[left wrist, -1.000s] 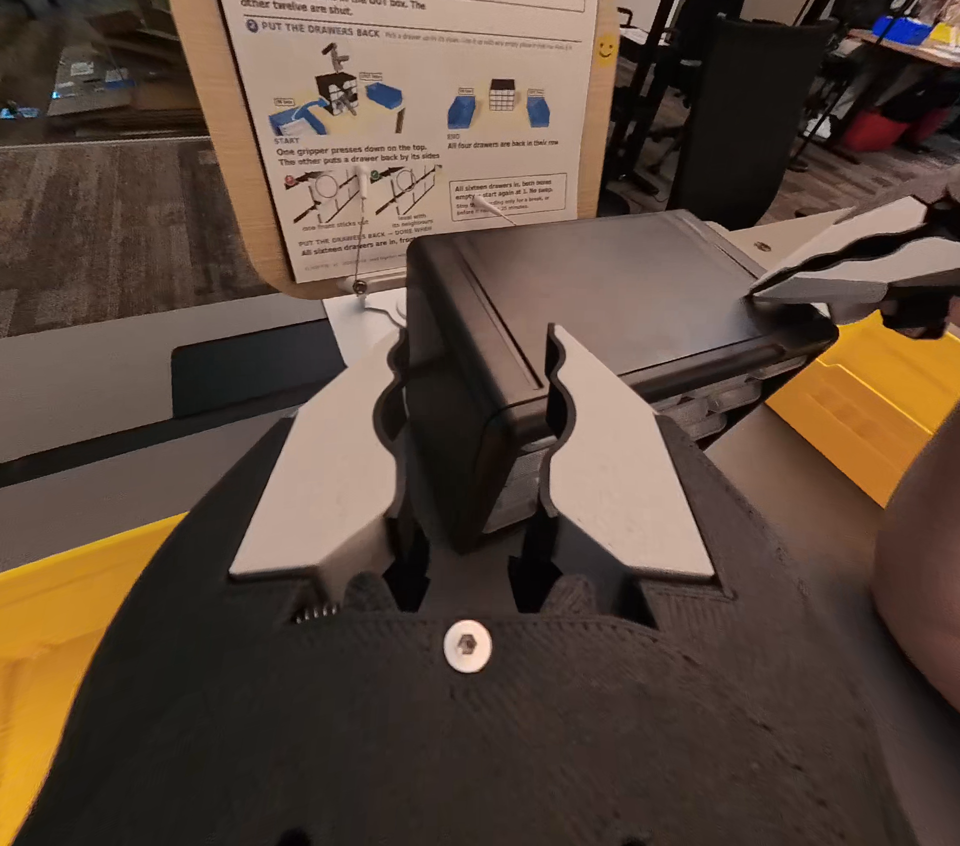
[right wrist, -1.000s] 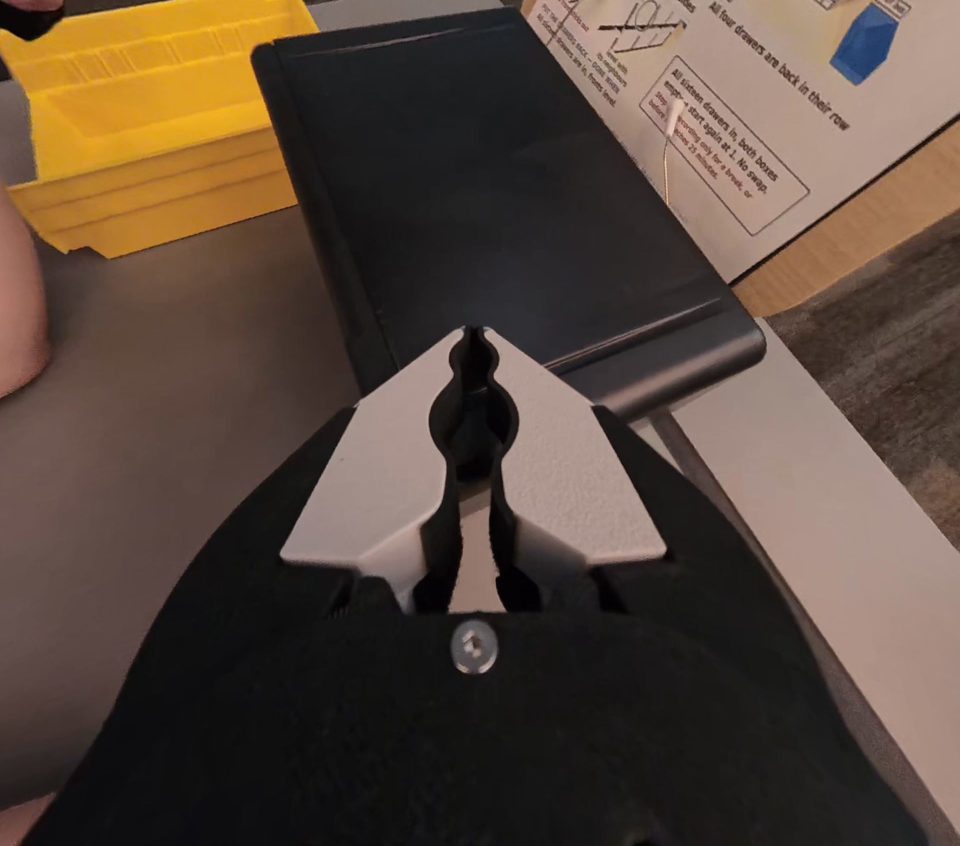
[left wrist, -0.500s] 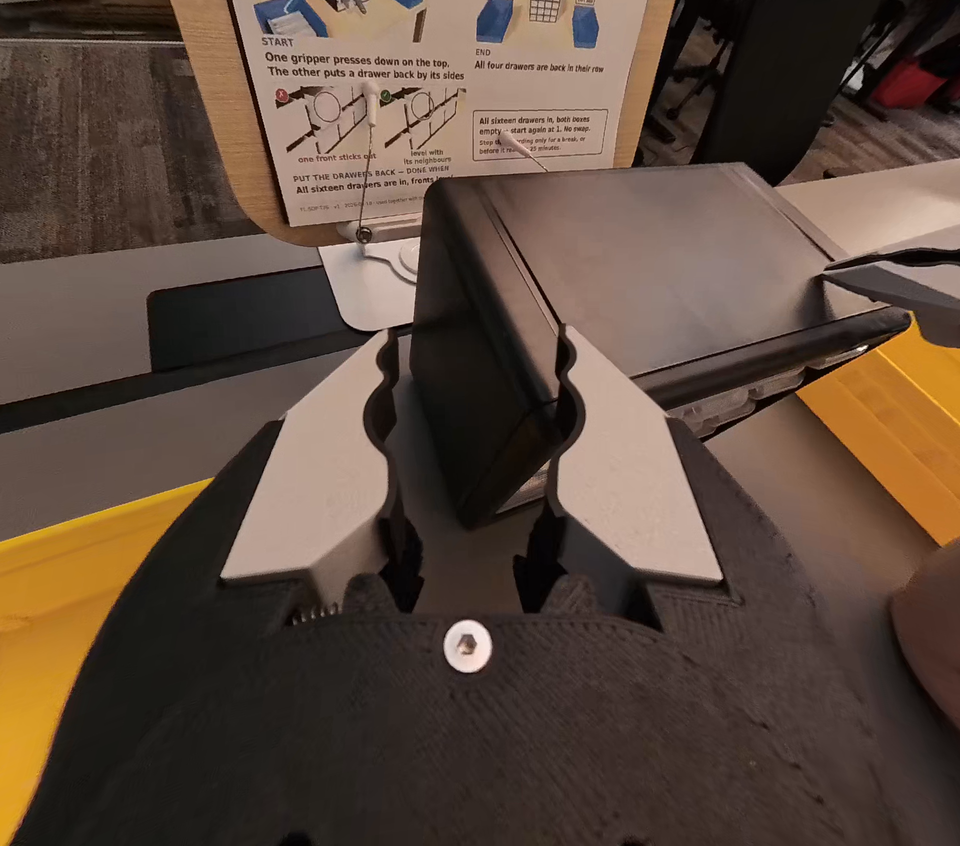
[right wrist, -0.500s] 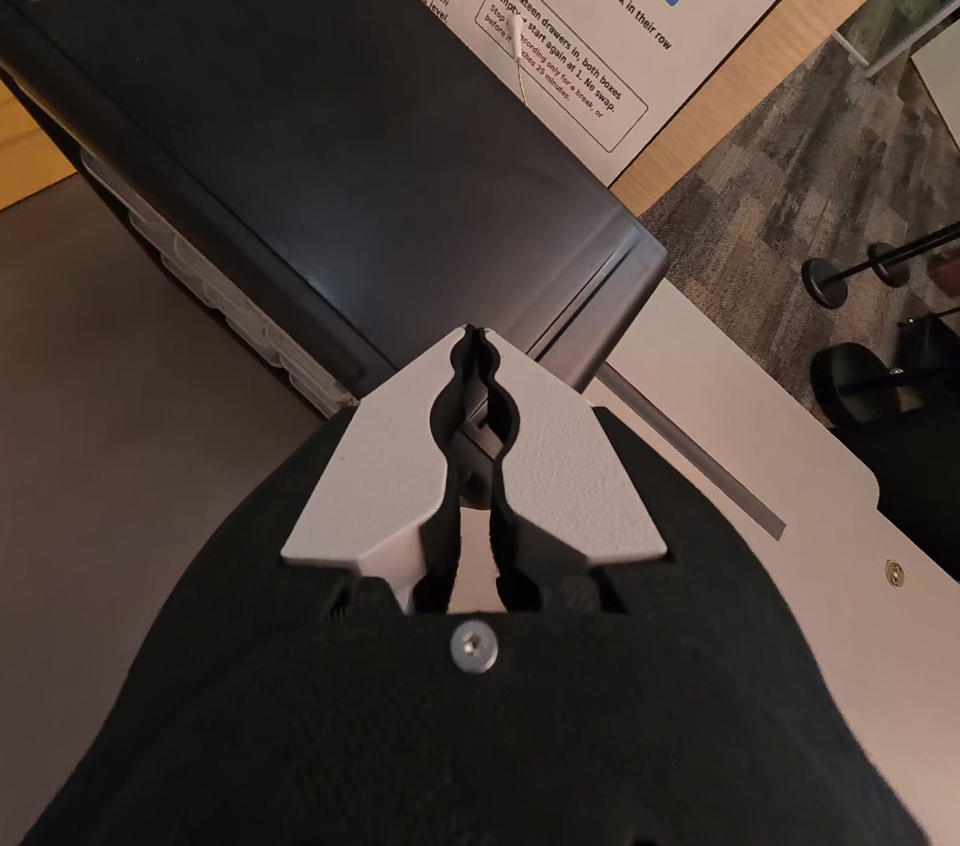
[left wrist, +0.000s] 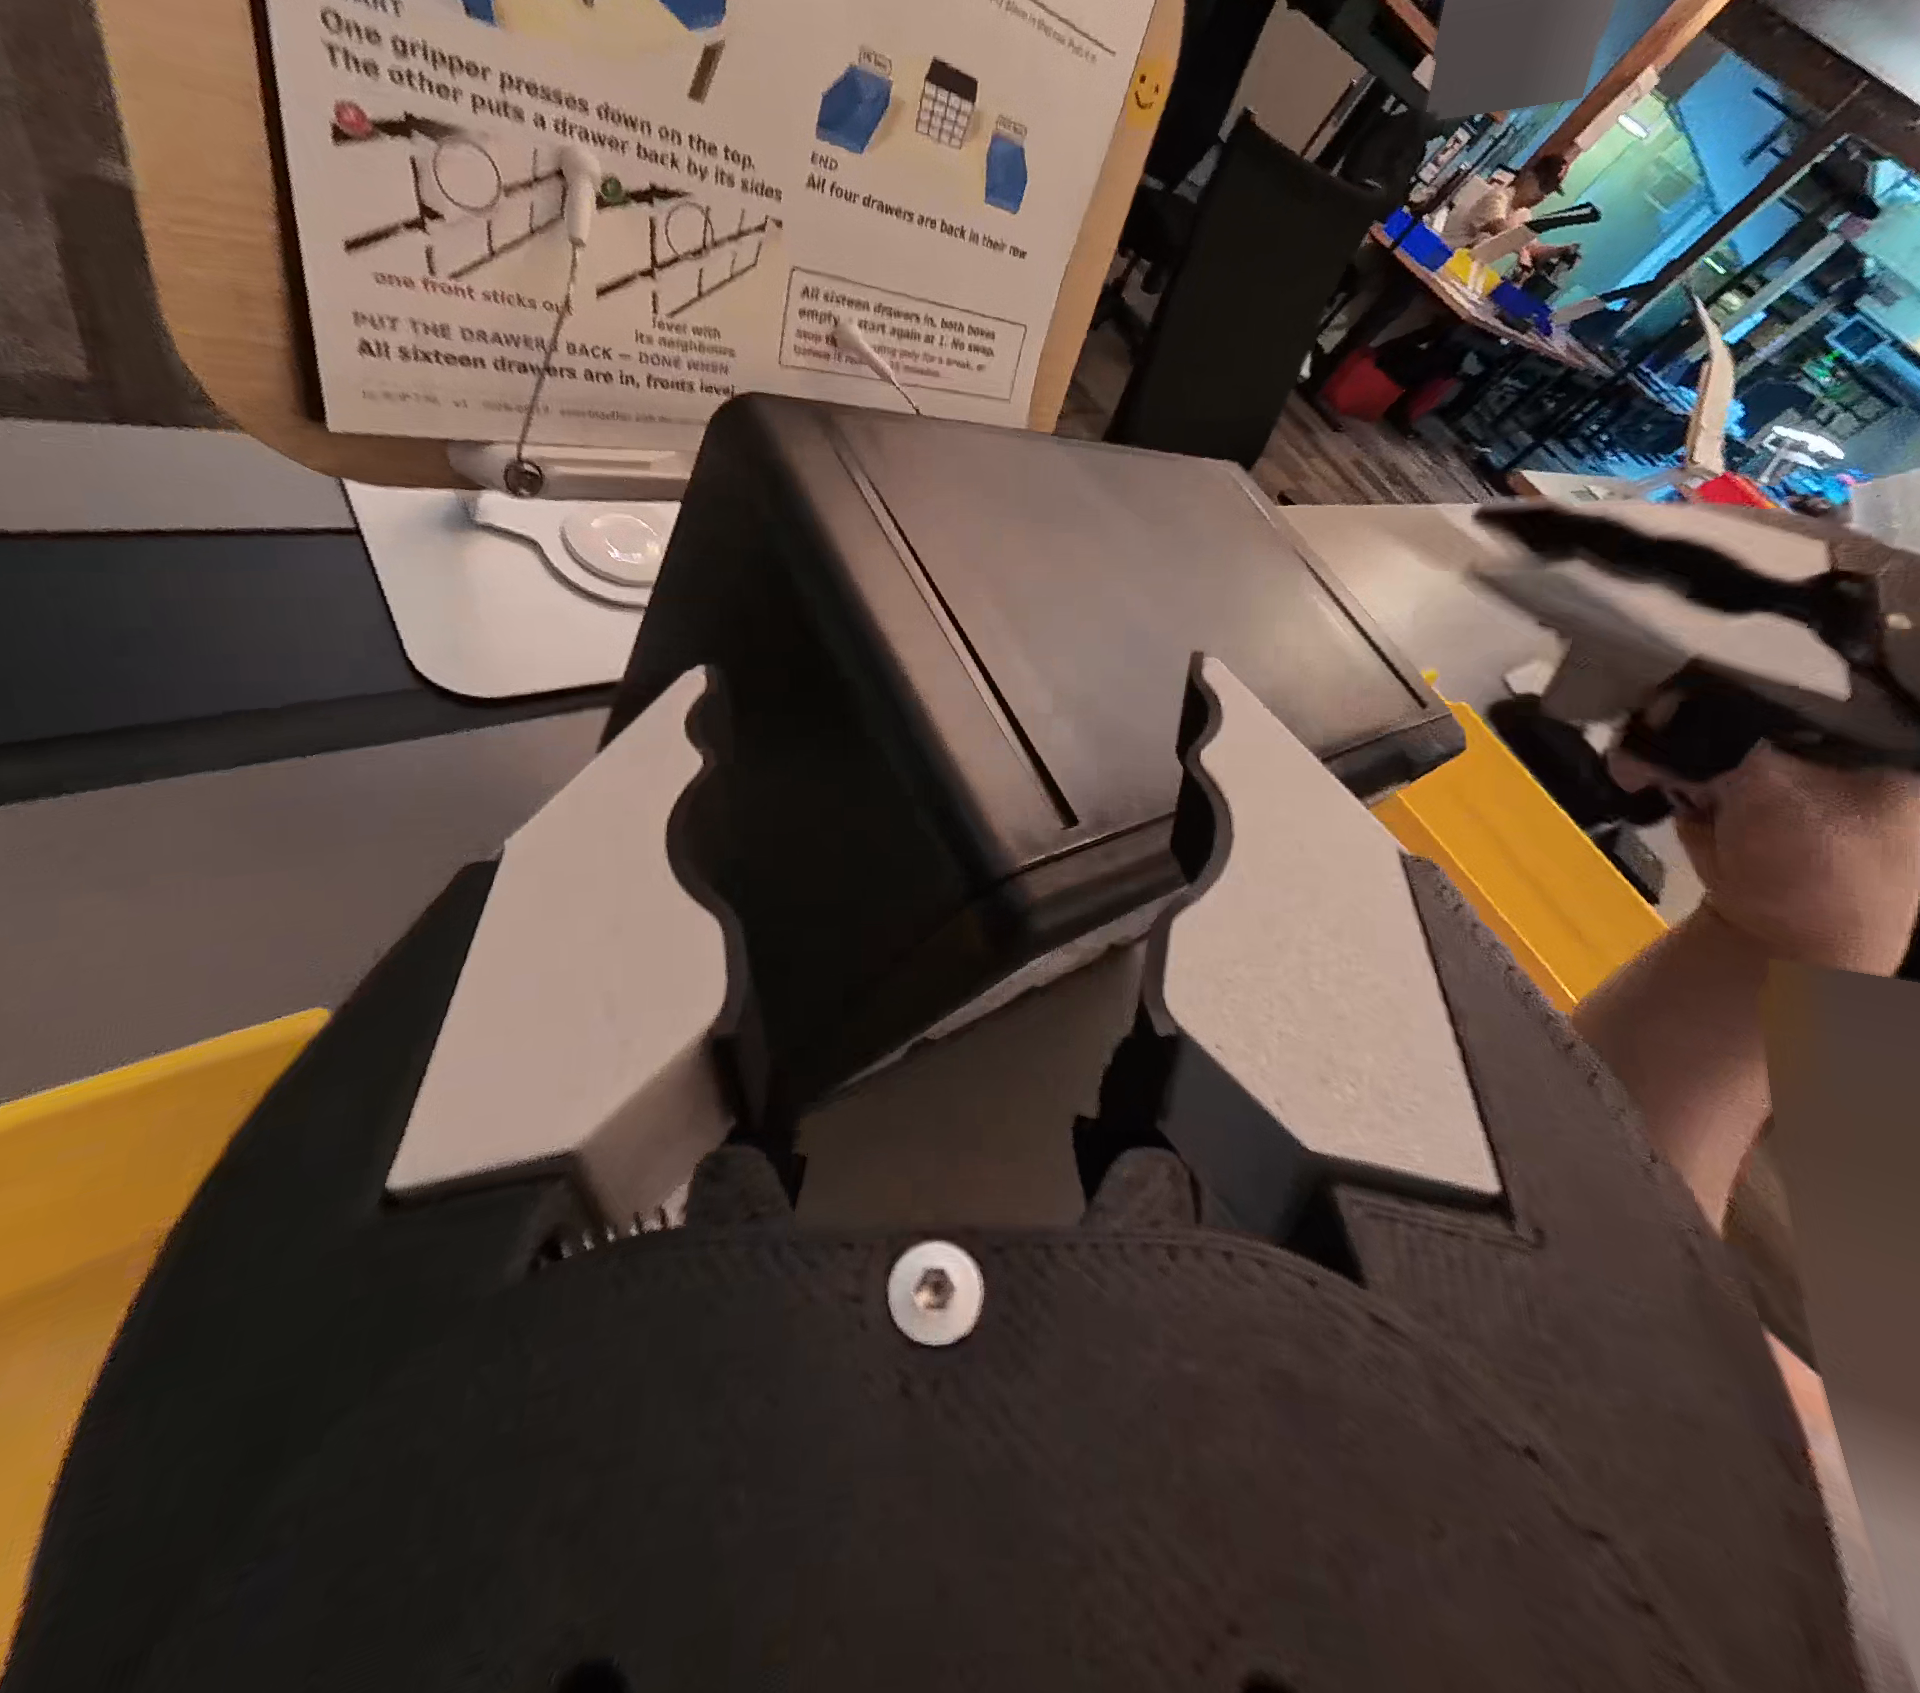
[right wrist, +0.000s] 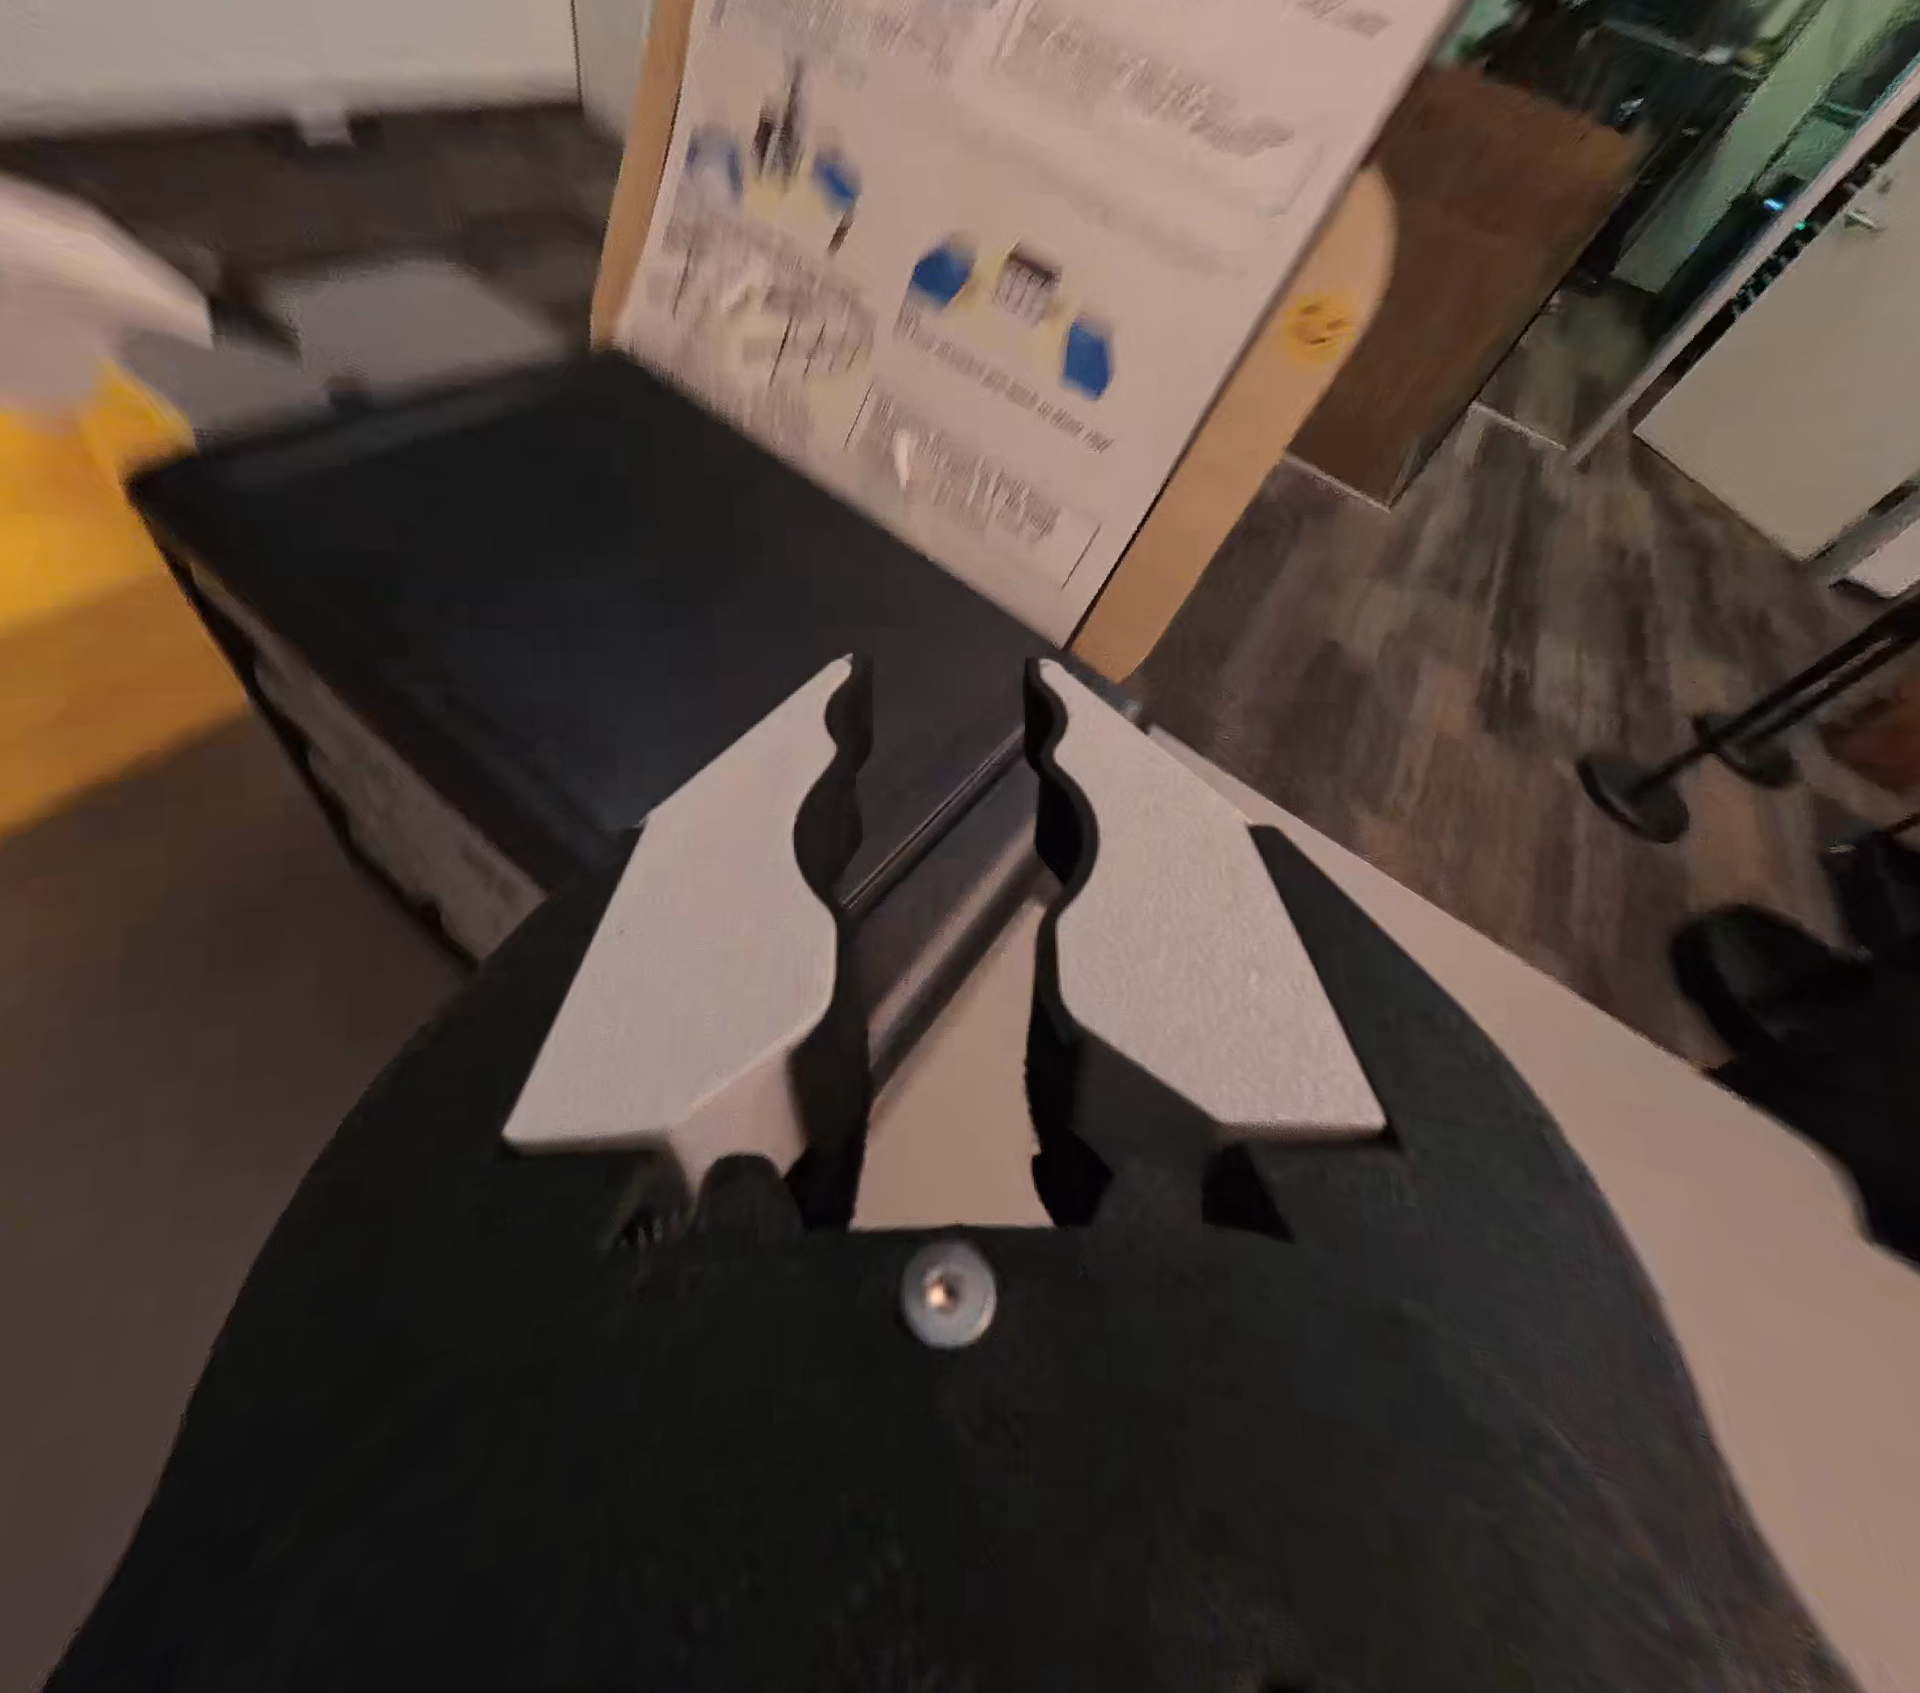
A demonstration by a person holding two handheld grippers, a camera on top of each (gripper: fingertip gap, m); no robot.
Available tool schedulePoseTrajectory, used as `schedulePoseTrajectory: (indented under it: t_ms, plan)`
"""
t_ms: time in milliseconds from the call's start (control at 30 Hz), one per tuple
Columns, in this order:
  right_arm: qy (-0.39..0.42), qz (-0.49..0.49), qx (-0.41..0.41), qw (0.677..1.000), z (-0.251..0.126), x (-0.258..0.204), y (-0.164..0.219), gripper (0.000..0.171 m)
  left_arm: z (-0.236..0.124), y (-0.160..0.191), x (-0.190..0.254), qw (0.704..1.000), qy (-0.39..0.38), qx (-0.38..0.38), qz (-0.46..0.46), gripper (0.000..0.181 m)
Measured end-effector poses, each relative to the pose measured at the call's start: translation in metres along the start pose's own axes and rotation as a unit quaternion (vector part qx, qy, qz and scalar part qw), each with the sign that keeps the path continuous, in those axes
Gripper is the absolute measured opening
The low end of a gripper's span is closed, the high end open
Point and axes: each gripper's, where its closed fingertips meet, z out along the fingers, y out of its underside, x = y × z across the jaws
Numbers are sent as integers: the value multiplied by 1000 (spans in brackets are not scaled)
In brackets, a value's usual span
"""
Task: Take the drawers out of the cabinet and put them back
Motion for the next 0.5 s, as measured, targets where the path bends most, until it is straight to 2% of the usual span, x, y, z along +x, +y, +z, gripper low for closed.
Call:
schedulePoseTrajectory:
  t_ms: [33, 67, 133, 233, 300, 400, 500]
  plan:
    - [1, 44, 23, 999, -6, 12, -2, 33, 1, 3, -4, 1000, -4, -9, -3, 88]
    - [-7, 80, 34, 996, -10, 22, 0, 42, 3, 6, -9, 1000, -12, -16, -7, 90]
    - [-44, 138, 37, 989, -12, 34, 13, 47, 6, 10, -15, 999, -14, -26, -23, 92]
    - [-103, 221, -5, 970, -2, 42, 44, 61, 11, 18, -12, 998, 5, -51, -41, 94]
    - [-140, 259, -22, 955, 7, 40, 54, 70, 11, 21, -15, 997, -9, -61, -37, 94]
    - [-171, 303, -26, 937, 17, 35, 54, 72, 10, 20, -22, 997, -37, -56, -38, 96]
    - [-161, 293, -77, 939, 23, 24, 66, 72, 13, 31, -28, 994, -55, -86, -40, 105]
